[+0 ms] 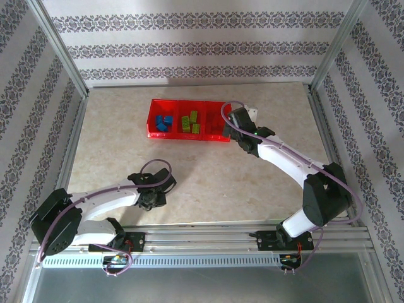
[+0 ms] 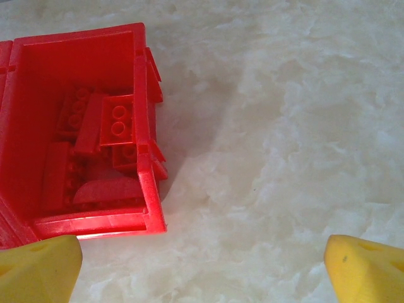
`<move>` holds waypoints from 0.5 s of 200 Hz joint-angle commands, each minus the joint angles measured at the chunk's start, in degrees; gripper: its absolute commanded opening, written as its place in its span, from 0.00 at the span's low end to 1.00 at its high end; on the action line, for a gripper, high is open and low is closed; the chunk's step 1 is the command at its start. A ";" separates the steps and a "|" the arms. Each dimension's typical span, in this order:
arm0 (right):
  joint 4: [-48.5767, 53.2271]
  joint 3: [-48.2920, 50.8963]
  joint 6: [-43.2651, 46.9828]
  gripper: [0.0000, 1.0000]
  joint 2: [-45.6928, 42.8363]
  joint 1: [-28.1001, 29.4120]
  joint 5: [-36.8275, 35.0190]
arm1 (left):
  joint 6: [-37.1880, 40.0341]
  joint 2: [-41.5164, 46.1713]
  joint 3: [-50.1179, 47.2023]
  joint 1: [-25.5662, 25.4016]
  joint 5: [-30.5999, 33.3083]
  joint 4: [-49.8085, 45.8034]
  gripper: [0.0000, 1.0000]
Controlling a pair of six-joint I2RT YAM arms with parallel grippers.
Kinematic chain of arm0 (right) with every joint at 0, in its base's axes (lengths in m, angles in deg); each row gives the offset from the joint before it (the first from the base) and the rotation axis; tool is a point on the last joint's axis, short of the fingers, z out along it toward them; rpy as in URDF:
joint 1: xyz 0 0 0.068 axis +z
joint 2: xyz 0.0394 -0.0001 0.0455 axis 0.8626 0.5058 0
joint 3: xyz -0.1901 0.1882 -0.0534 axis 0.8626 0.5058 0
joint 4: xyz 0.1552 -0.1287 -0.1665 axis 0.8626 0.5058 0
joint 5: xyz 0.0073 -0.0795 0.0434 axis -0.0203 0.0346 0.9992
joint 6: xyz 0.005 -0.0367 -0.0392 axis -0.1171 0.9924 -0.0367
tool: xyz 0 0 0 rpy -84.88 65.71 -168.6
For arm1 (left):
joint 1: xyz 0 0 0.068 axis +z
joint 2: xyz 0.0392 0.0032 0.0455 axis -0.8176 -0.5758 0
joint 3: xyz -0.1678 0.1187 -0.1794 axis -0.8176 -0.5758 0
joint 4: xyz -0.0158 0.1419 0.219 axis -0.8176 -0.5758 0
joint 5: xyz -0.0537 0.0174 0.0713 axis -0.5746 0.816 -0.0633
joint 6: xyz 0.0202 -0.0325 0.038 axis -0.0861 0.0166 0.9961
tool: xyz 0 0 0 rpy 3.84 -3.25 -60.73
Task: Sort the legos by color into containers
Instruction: Pick up the lego from the middle-left of the table, then place the lego in the container.
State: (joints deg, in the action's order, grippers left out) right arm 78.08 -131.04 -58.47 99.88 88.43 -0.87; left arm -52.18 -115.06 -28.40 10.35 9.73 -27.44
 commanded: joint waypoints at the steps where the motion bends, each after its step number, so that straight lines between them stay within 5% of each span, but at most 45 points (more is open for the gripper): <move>1: -0.14 0.76 -1.33 0.99 0.22 -0.69 -0.40 | 5.01 -0.45 3.12 2.40 3.79 0.57 0.29; 100: 0.79 2.00 -0.89 0.98 -4.05 -0.87 -2.50 | 25.10 -11.83 22.20 21.88 7.19 24.82 0.29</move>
State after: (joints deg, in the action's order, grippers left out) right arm 78.13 -130.56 -58.44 99.36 88.21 -1.02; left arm -33.92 -123.39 -10.26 28.76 16.55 -13.63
